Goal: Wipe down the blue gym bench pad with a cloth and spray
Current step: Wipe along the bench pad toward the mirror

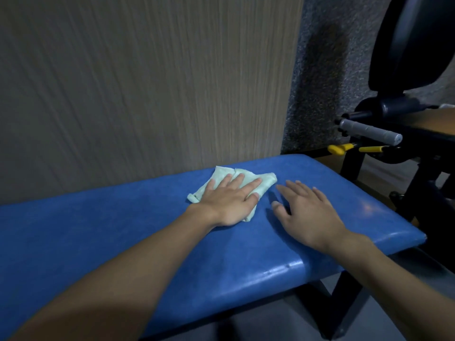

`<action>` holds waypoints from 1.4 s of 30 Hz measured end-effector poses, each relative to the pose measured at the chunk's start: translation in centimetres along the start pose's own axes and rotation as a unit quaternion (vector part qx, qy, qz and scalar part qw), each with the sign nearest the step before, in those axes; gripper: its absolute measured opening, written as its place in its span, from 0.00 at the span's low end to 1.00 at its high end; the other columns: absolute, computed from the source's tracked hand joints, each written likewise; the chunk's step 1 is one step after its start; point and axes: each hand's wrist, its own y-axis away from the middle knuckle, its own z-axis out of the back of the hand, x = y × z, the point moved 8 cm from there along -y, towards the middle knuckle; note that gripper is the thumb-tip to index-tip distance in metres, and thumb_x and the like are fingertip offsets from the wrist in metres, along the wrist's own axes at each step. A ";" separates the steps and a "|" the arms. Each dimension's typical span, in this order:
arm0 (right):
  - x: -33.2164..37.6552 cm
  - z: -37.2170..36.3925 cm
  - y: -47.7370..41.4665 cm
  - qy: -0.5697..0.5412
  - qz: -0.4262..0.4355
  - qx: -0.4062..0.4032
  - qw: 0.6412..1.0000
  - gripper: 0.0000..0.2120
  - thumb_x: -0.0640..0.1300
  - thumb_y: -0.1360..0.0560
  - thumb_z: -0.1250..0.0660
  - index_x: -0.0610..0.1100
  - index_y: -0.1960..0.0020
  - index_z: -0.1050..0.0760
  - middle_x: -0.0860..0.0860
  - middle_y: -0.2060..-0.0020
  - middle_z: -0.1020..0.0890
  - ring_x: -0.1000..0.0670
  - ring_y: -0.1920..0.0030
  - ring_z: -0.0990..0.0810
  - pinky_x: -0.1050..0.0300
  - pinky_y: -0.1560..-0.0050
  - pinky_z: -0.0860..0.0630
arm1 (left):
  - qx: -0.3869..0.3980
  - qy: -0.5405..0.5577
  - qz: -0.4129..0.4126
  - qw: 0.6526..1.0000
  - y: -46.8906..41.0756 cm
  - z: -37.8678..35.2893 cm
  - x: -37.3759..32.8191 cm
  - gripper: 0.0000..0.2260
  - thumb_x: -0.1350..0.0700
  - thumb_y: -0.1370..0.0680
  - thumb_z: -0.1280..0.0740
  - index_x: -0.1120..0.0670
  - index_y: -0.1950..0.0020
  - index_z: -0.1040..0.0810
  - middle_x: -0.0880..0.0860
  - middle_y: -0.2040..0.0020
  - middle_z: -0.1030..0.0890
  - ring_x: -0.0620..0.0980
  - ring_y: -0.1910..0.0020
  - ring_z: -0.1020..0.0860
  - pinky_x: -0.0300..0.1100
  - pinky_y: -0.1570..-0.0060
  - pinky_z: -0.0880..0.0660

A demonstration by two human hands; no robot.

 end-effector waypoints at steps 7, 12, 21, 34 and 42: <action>1.7 -1.4 0.2 0.095 -0.004 0.063 0.993 0.25 0.57 0.17 0.54 0.53 0.22 0.44 0.51 0.20 0.46 0.50 0.21 0.51 0.44 0.23 0.56 | 0.001 -0.001 0.031 1.000 3.6 0.5 5.2 0.23 0.39 0.18 0.60 0.32 0.22 0.58 0.44 0.18 0.58 0.48 0.20 0.61 0.57 0.24 0.63; 8.1 -2.1 0.2 0.017 0.040 0.058 0.997 0.26 0.57 0.17 0.52 0.52 0.21 0.46 0.52 0.20 0.47 0.51 0.20 0.53 0.46 0.22 0.58 | -0.007 0.001 0.056 0.998 6.0 0.8 8.8 0.23 0.40 0.18 0.60 0.31 0.23 0.58 0.44 0.18 0.58 0.47 0.20 0.61 0.58 0.24 0.62; 15.7 -4.4 0.4 0.082 0.087 0.069 0.990 0.24 0.57 0.18 0.53 0.50 0.24 0.41 0.50 0.22 0.43 0.47 0.21 0.50 0.39 0.23 0.55 | -0.022 -0.010 0.120 0.992 11.7 1.3 17.5 0.23 0.40 0.18 0.59 0.33 0.22 0.57 0.44 0.18 0.57 0.48 0.20 0.59 0.59 0.25 0.60; 29.7 -8.2 1.7 0.025 0.206 0.133 0.969 0.29 0.65 0.19 0.57 0.57 0.20 0.52 0.54 0.19 0.53 0.50 0.20 0.58 0.41 0.23 0.60 | -0.058 -0.015 0.189 0.980 19.8 2.1 31.2 0.29 0.35 0.25 0.65 0.33 0.22 0.56 0.44 0.19 0.52 0.49 0.20 0.54 0.62 0.26 0.52; 37.2 -10.8 2.3 0.048 0.242 0.135 0.960 0.26 0.62 0.19 0.53 0.54 0.24 0.42 0.51 0.22 0.45 0.45 0.22 0.52 0.36 0.25 0.56 | -0.065 -0.010 0.261 0.963 25.7 2.7 37.8 0.24 0.38 0.20 0.61 0.32 0.22 0.56 0.45 0.18 0.54 0.48 0.20 0.55 0.59 0.24 0.56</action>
